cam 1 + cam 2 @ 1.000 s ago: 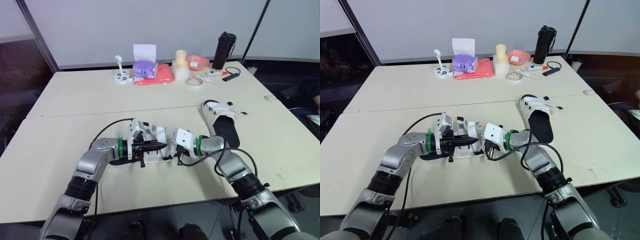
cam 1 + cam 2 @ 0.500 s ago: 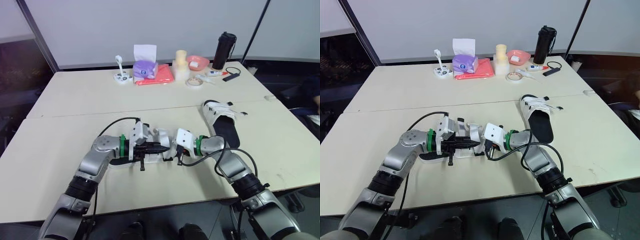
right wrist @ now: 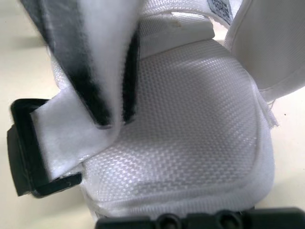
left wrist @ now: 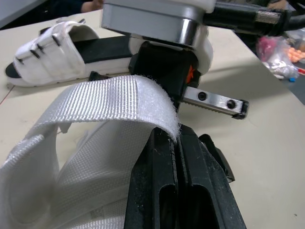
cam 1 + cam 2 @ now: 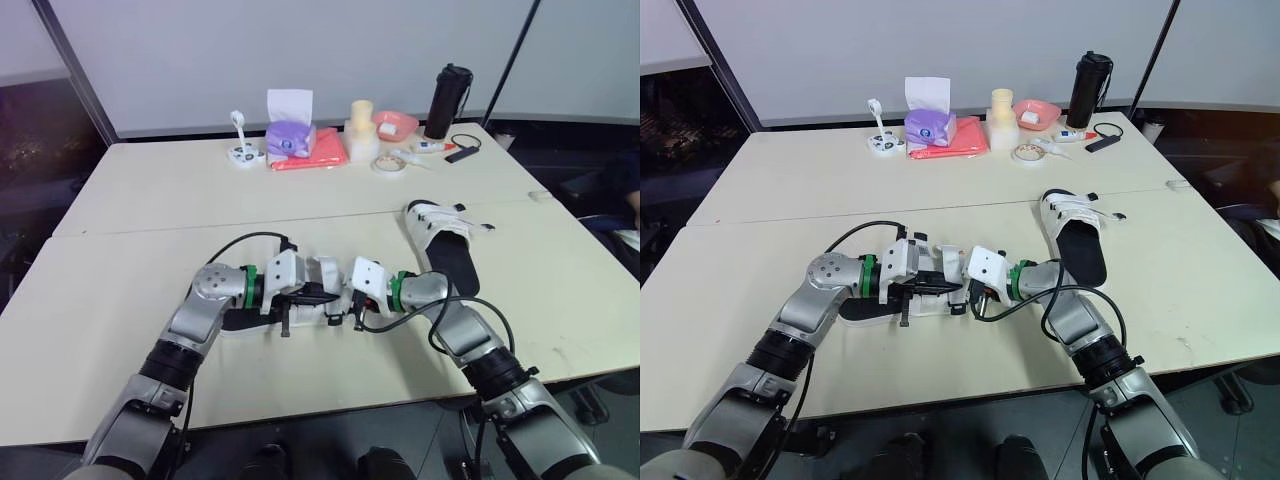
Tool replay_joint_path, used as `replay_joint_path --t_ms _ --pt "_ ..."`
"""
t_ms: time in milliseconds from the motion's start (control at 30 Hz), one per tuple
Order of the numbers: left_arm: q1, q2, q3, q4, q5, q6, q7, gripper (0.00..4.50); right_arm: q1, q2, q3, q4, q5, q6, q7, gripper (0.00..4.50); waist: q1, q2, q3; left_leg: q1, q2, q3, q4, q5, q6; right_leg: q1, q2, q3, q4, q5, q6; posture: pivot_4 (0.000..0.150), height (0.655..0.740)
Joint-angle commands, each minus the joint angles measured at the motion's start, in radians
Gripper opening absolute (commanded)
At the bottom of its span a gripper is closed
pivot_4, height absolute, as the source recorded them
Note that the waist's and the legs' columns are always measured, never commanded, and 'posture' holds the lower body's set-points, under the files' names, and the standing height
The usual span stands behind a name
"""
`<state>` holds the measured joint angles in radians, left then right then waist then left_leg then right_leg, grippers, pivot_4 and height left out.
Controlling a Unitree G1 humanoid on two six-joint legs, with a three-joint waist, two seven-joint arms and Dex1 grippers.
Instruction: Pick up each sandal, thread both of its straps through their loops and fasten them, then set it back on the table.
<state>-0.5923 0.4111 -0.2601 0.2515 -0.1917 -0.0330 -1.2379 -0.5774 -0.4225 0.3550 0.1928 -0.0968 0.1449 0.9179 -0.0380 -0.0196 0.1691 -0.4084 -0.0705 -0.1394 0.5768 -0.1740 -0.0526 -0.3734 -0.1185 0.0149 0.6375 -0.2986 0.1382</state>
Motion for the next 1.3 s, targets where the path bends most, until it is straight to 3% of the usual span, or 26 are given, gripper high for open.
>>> replay_joint_path --t_ms 33,300,600,967,1067,1300 --pt "0.018 0.02 -0.036 -0.04 0.009 -0.001 -0.05 0.04 0.03 -0.006 0.034 0.029 -0.031 0.024 0.005 0.0 0.0 0.0 0.0 0.0 0.0 0.0 0.0 0.0 0.0 0.0 0.0 0.0 0.0 0.0 0.0 0.15 0.74" --pt "0.055 0.023 -0.071 -0.074 0.045 -0.064 -0.056 0.04 0.038 -0.011 0.035 0.021 -0.031 0.027 0.008 0.0 0.001 0.0 0.0 0.0 0.0 0.0 0.0 0.0 0.0 0.0 0.0 0.0 0.0 0.0 0.0 0.15 0.74" --pt "0.017 0.0 -0.057 0.066 0.166 -0.237 0.109 0.04 0.03 -0.009 0.034 0.03 -0.036 0.025 0.013 0.0 0.01 0.0 -0.001 0.001 0.0 0.0 0.001 0.0 0.001 0.001 0.0 0.0 0.0 0.0 0.0 0.15 0.74" --pt "0.045 0.064 -0.088 0.048 0.151 -0.199 0.056 0.04 0.015 -0.003 0.035 0.051 -0.041 0.012 0.017 0.0 0.014 0.001 -0.002 0.001 0.001 0.0 0.001 0.0 0.001 0.001 0.001 0.0 0.0 0.0 0.0 0.15 0.74" --pt "0.059 0.075 -0.077 0.024 0.127 -0.165 0.045 0.88 0.012 -0.003 0.036 0.056 -0.042 0.007 0.018 0.0 0.012 0.002 -0.002 0.002 0.001 0.0 0.001 0.0 0.001 0.001 0.001 0.0 0.0 0.0 0.0 0.15 0.74" --pt "0.118 0.127 -0.046 -0.11 0.005 -0.019 -0.035 4.4 0.002 0.0 0.039 0.074 -0.046 -0.006 0.024 0.0 0.013 0.002 -0.002 0.001 0.001 0.0 0.001 0.0 0.001 0.001 0.001 0.001 0.0 0.0 -0.001 0.15 0.74"
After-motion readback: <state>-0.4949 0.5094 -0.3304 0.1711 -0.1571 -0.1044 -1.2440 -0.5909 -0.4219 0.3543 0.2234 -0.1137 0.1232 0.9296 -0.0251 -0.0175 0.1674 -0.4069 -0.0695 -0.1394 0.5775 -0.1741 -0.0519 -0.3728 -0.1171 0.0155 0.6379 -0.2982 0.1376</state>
